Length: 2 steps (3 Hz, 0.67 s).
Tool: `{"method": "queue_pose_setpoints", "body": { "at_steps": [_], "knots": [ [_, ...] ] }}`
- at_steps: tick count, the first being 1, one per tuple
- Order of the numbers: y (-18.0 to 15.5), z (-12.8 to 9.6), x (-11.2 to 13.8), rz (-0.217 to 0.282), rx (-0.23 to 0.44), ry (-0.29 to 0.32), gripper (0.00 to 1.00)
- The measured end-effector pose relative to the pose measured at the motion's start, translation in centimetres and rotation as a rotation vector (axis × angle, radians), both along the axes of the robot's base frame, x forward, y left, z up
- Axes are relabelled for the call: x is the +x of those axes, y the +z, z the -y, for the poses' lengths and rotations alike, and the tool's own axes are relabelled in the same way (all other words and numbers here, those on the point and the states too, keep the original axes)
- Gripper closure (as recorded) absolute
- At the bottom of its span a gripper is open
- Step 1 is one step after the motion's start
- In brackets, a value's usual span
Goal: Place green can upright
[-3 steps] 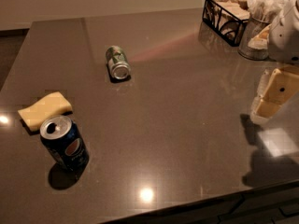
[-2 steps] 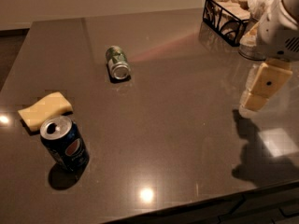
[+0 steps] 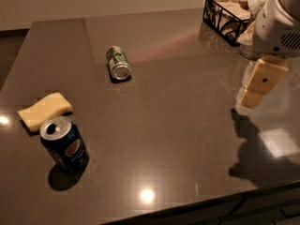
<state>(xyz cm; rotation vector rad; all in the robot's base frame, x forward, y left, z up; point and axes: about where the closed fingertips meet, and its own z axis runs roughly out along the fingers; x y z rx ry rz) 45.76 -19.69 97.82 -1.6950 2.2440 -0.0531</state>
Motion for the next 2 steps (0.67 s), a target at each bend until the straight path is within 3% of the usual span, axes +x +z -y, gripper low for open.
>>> {"method": "queue_pose_setpoints", "body": {
  "at_steps": [2],
  "knots": [
    [0.1,-7.4,3.7,-0.038,0.078,0.013,0.00]
  ]
}}
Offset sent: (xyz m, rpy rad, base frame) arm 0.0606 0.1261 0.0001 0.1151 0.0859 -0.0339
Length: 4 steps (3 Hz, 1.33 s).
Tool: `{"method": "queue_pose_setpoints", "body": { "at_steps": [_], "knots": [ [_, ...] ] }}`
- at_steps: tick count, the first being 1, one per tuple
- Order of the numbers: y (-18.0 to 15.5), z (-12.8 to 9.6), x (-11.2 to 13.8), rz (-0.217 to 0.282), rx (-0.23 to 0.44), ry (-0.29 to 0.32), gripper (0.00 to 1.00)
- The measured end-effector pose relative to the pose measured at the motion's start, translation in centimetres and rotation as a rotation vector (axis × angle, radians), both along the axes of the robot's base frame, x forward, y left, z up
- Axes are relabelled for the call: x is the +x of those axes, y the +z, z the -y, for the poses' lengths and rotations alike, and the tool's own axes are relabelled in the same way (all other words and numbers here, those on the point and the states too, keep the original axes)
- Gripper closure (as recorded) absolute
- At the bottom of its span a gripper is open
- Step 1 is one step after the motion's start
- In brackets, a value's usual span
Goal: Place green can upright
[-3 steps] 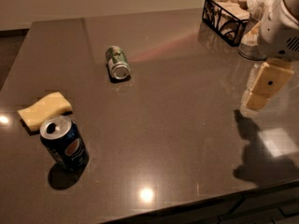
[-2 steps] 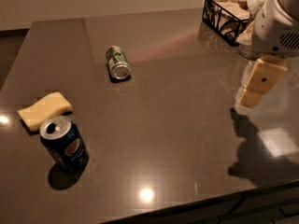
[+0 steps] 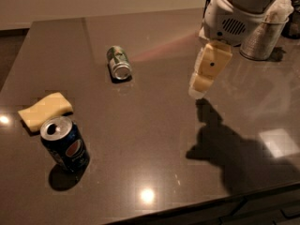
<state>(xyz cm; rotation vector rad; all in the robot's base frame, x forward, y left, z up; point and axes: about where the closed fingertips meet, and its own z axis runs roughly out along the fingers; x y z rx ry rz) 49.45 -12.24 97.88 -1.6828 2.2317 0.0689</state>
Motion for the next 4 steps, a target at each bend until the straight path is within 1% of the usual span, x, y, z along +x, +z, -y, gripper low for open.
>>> {"method": "queue_pose_setpoints", "body": {
  "at_steps": [1,2,3,4],
  "knots": [
    [-0.4,-3.3,3.2,-0.016,0.025,-0.082,0.00],
    [-1.2,-5.5,6.8,-0.032,0.041,-0.199,0.00],
    [-2.1,-7.5,10.9,-0.056,0.054,-0.338,0.00],
    [-2.9,-10.0,14.4,-0.067,0.065,-0.443,0.00]
  ]
}}
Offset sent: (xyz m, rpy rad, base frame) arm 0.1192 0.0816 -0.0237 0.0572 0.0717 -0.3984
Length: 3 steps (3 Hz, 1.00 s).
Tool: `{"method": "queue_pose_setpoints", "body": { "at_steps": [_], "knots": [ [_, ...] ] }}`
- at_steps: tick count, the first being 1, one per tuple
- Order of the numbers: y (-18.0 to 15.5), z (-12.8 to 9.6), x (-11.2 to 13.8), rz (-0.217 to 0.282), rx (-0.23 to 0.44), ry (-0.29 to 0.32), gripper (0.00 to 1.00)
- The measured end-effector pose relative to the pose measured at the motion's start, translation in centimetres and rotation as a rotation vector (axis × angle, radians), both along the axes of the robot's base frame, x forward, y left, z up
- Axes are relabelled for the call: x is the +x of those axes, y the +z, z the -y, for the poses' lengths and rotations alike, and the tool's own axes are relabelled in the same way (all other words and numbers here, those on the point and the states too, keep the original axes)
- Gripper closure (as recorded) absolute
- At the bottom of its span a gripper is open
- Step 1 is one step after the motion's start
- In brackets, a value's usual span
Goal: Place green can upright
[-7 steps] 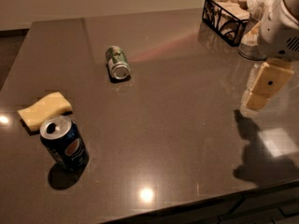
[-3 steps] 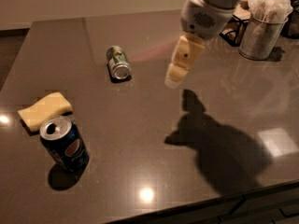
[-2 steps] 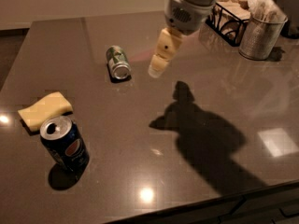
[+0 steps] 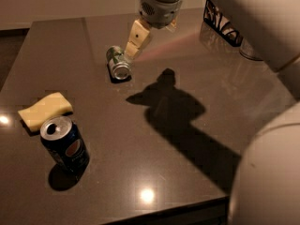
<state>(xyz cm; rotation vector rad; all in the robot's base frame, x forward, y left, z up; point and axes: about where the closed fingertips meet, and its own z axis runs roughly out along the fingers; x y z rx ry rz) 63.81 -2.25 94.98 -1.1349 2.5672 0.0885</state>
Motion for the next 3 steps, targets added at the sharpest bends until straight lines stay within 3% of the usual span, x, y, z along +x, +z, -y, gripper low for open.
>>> {"method": "queue_pose_setpoints", "body": {
  "at_steps": [1,3],
  "knots": [
    [-1.2,-1.9,3.4,-0.013,-0.018,-0.105,0.00],
    [-4.7,-7.3,7.5,-0.065,-0.074,-0.183,0.00]
  ]
}}
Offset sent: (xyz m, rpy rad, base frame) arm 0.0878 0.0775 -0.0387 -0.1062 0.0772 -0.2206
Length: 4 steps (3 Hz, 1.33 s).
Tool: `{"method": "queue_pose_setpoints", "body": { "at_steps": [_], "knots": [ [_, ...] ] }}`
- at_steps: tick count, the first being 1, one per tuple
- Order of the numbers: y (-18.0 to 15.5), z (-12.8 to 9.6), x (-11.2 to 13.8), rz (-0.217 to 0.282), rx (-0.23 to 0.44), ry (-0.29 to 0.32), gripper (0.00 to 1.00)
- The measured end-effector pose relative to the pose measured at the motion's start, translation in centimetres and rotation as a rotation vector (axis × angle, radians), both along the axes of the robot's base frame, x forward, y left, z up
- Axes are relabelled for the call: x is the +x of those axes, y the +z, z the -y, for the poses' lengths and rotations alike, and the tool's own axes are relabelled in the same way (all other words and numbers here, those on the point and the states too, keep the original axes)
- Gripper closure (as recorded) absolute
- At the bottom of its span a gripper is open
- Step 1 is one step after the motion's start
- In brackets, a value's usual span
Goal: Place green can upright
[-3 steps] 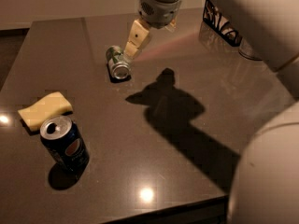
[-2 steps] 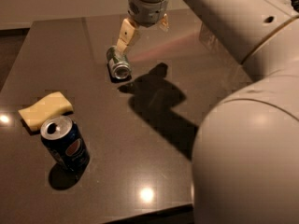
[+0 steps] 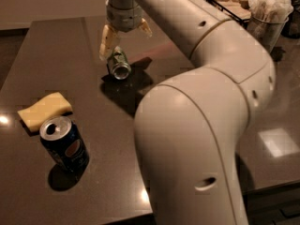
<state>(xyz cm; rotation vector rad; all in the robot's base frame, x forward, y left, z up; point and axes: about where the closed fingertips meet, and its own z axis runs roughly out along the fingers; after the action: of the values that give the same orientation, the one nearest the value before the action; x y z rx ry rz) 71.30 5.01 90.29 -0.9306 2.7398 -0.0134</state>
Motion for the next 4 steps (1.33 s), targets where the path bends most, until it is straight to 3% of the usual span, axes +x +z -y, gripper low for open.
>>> {"method": "queue_pose_setpoints", "body": {
  "at_steps": [2,3,4],
  "knots": [
    [-3.8,-4.6,1.7,-0.059,-0.042,-0.001,0.00],
    [-4.2,-4.7,2.0,-0.064,-0.043,-0.014,0.15],
    [-3.1,-4.4,1.7,-0.045,-0.025,-0.012,0.36]
  ]
}}
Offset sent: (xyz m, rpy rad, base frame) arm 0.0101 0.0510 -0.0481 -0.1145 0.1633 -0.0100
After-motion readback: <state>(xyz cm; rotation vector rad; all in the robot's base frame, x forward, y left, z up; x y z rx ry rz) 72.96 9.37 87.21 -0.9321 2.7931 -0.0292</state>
